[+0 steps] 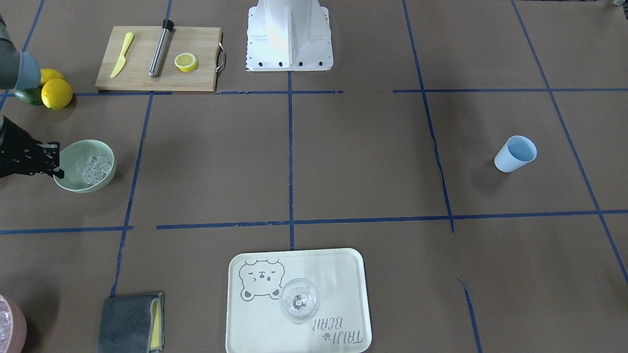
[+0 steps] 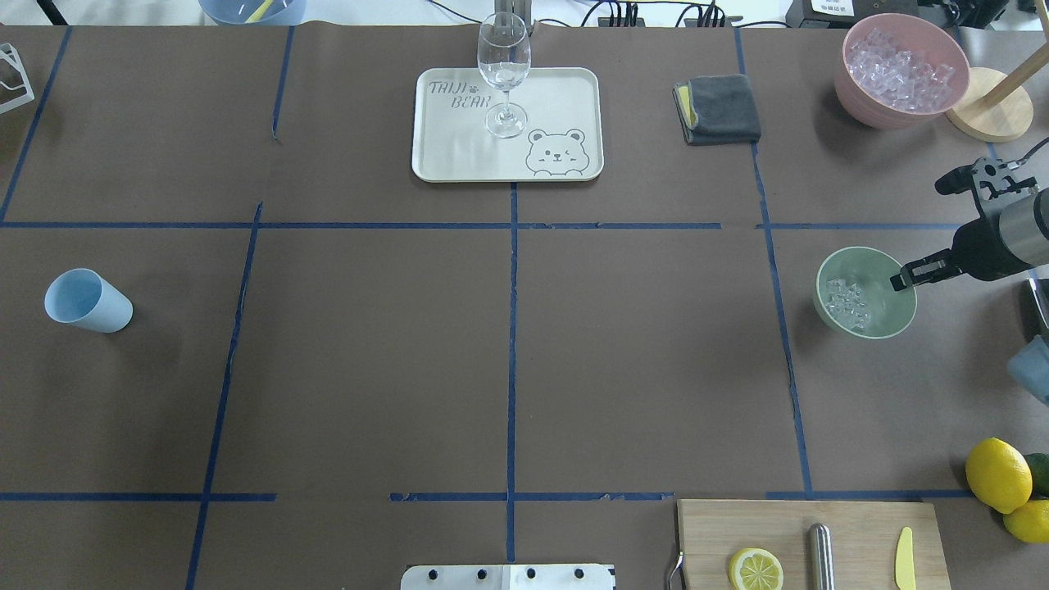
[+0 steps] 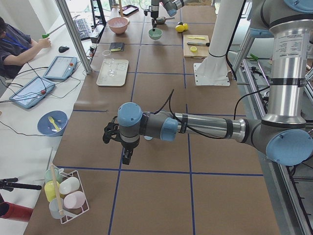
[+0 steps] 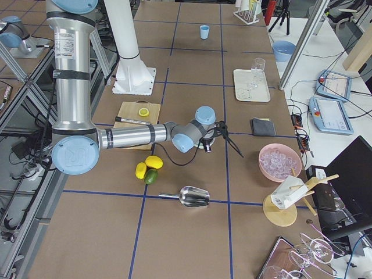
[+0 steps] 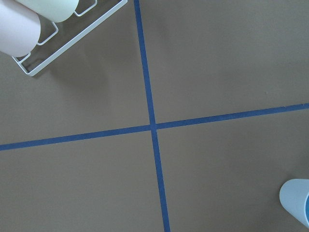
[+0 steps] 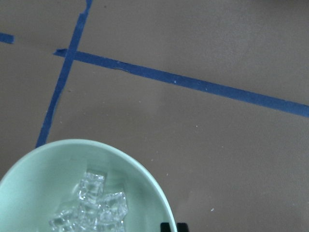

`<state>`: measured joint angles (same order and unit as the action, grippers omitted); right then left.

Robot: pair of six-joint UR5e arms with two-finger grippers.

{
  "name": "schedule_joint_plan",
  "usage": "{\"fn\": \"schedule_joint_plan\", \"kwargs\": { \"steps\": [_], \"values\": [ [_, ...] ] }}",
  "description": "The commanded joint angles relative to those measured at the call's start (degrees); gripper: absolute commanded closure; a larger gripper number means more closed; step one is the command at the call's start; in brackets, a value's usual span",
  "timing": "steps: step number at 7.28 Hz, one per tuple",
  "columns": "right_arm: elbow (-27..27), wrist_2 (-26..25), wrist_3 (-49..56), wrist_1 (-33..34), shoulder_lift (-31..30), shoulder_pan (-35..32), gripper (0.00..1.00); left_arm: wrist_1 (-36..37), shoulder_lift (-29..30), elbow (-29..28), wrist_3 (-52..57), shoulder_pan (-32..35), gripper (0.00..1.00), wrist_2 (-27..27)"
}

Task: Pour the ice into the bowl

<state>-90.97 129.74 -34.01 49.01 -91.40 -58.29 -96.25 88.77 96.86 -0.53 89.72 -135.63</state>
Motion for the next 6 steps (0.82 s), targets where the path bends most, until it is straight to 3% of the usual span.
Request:
{"fn": "schedule_joint_plan", "kwargs": {
  "steps": [1, 2, 3, 6],
  "values": [
    [2.2, 0.7, -0.3, -3.1, -0.4, -0.1, 1.0, -0.6, 0.0, -0.1, 0.0, 0.0, 0.0, -0.1],
    [2.1, 1.3, -0.4, -3.0, -0.4, 0.0, 0.85, -0.7, 0.1, -0.1, -0.1, -0.1, 0.0, -0.1],
    [2.1, 1.5, -0.4, -3.3, -0.2, 0.0, 0.01, -0.7, 0.2, 0.0, -0.1, -0.1, 0.0, -0.1],
    [0.8, 1.7, -0.2, -1.1, 0.2, -3.6, 0.0, -0.7, 0.2, 0.0, -0.1, -0.1, 0.0, -0.1]
  ]
}}
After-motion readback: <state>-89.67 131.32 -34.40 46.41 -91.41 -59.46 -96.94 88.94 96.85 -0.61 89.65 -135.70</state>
